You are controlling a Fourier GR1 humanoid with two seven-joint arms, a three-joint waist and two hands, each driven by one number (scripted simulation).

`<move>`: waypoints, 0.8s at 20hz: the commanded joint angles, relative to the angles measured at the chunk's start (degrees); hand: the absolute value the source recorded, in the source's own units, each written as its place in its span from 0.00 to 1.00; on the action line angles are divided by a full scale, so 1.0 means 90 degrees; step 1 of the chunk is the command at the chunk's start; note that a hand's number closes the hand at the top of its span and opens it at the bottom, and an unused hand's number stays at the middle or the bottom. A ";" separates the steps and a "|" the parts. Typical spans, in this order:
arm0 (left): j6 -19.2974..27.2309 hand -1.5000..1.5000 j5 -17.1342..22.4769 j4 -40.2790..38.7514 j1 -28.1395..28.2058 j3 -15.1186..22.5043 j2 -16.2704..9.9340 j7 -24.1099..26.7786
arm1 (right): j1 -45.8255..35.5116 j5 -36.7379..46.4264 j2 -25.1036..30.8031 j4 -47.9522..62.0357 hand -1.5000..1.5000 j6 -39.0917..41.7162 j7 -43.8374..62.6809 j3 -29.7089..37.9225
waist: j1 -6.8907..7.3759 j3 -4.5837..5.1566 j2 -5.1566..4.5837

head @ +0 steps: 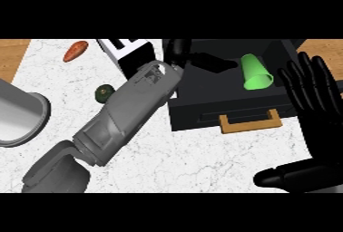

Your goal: Pick up the cup, place it into the drawer and close the drawer

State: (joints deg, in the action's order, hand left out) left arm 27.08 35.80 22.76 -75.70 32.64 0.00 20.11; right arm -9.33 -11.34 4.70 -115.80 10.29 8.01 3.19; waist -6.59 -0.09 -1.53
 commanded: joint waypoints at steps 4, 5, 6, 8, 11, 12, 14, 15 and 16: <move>-0.0081 0.00 0.0731 0.0652 -0.0028 -0.0156 0.0000 0.0394 | 0.0194 -0.0755 0.0185 -0.0235 0.00 0.0237 0.0307 0.0347 | 0.0176 0.0003 0.0084; -0.0161 0.00 0.0816 0.0710 0.0299 -0.0186 0.0000 0.0872 | 0.0072 -0.0581 0.0043 0.0069 0.00 0.0185 0.0057 0.0242 | 0.0258 0.0004 0.0064; -0.0307 0.00 0.0927 0.0738 0.0175 -0.0289 0.0000 0.0858 | 0.0307 -0.0736 0.0035 -0.0045 0.00 0.0322 0.0047 0.0208 | 0.0261 0.0003 0.0076; -0.0379 0.00 0.0989 0.0751 0.0068 -0.0403 0.0000 0.0826 | 0.0382 -0.0812 0.0093 -0.0225 0.00 0.0281 0.0234 0.0270 | 0.0404 0.0006 0.0119; -0.0509 0.00 0.1121 0.0921 0.0184 -0.0533 0.0000 0.0690 | 0.0087 -0.0913 0.0321 -0.0052 1.00 0.0422 0.0252 0.0419 | 0.0558 0.0007 0.0140; -0.0445 0.00 0.1021 0.1156 0.0272 -0.0711 -0.0173 0.0421 | 0.0392 -0.1060 0.0482 -0.0557 1.00 0.0471 0.0437 0.0571 | 0.0688 0.0010 0.0200; -0.0476 0.00 0.0985 0.1300 0.0511 -0.0850 -0.0384 0.0660 | 0.0684 -0.0975 0.0649 -0.0426 1.00 0.0905 0.0150 0.0539 | 0.0698 0.0008 0.0188; -0.0625 0.00 0.1044 0.1626 0.0671 -0.0848 -0.0550 0.0473 | 0.0783 -0.0812 0.0671 -0.0560 1.00 0.0970 0.0220 0.0348 | 0.0755 0.0011 0.0210; -0.0559 0.00 0.1039 0.1831 0.0965 -0.0767 -0.0472 0.0472 | 0.0629 -0.0535 0.0860 -0.0419 1.00 0.1070 0.0163 0.0347 | 0.0826 0.0012 0.0220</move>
State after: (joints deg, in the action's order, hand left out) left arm 22.56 44.78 34.46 -70.94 26.52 -2.58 25.35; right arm -4.51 -18.56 9.42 -119.42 16.75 9.96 6.70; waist -0.77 -0.01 0.07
